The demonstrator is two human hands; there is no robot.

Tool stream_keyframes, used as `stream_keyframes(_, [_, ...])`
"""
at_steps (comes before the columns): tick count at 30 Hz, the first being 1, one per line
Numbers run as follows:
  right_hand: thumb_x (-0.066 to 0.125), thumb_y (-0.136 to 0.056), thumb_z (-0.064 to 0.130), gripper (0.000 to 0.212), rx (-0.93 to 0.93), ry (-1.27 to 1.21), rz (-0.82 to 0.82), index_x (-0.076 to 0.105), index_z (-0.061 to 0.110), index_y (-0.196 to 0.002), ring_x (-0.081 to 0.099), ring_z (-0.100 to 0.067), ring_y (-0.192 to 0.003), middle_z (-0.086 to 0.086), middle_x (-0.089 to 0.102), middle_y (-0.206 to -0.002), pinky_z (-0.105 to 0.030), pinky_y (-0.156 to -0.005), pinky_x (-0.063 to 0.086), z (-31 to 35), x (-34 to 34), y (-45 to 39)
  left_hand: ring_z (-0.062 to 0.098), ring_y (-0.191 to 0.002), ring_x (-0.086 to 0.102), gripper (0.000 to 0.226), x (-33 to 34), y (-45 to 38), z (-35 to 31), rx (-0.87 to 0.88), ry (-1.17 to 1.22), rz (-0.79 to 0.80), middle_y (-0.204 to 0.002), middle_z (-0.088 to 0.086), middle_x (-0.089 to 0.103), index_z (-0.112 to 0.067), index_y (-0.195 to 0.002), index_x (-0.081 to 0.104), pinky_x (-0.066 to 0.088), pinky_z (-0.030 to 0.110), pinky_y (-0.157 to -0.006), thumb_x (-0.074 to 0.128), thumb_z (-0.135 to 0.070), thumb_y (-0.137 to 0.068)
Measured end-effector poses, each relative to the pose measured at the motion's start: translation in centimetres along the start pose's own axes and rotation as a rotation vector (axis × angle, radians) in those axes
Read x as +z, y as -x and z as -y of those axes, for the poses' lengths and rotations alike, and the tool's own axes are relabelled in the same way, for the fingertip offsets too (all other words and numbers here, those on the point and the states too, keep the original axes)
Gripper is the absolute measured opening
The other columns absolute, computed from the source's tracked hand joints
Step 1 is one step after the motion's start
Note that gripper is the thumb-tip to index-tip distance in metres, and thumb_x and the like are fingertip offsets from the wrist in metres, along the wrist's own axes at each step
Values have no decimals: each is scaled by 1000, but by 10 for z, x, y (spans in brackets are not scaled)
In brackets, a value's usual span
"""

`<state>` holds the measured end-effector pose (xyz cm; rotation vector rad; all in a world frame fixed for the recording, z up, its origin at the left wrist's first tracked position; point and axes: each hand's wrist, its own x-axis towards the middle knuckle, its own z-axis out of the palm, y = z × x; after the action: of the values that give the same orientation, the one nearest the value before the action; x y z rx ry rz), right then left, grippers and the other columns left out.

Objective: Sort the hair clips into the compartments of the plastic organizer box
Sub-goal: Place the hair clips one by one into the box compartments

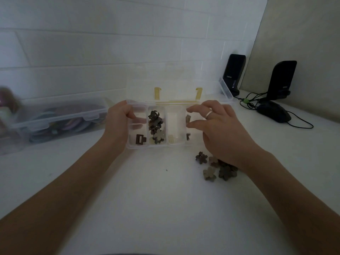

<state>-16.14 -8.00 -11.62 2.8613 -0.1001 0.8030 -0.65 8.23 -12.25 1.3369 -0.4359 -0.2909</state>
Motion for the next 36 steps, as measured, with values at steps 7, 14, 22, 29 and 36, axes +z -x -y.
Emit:
stream_keyframes(7, [50, -78, 18, 24, 86, -312, 172, 71, 25, -71, 51, 2, -53, 19, 55, -49, -16, -49, 30, 2, -39, 0, 18, -52, 64, 17, 1, 1, 0, 17, 5, -14, -62, -9, 66, -17, -57, 54, 47, 48, -78, 41, -11, -48])
stream_keyframes(14, [57, -72, 44, 13, 96, -279, 364, 66, 37, -76, 42, -6, -42, 18, 49, -47, -20, -48, 33, -8, -42, 1, 13, -49, 63, 20, 3, 2, -1, 17, -21, -45, -70, -6, 64, -14, -64, 49, 46, 45, -77, 36, 1, -68])
stream_keyframes(22, [64, -76, 54, 22, 55, -145, 486, 67, 49, -97, 39, 6, -58, 25, 39, -50, -14, -53, 25, 6, -40, 1, 11, -46, 62, 16, 4, 2, -1, -28, -33, -68, -81, 4, 57, -13, -71, 46, 45, 34, -67, 36, -1, -72])
stream_keyframes(29, [64, -80, 49, 19, 6, -188, 490, 69, 33, -87, 51, -2, -65, 17, 50, -60, -18, -54, 36, 11, -30, -1, 7, -46, 62, 11, 2, 0, 0, 7, -62, -51, -87, 5, 54, -10, -78, 46, 47, 31, -66, 38, -2, -77])
stream_keyframes(36, [71, -79, 26, 12, 34, -592, -67, 74, 26, -91, 50, 1, -63, 17, 57, -72, -9, -59, 38, 22, -29, -7, 16, -55, 66, 31, 7, 5, 5, 113, -180, 37, -78, 0, 65, 4, -82, 57, 48, 38, -67, 46, -18, -62])
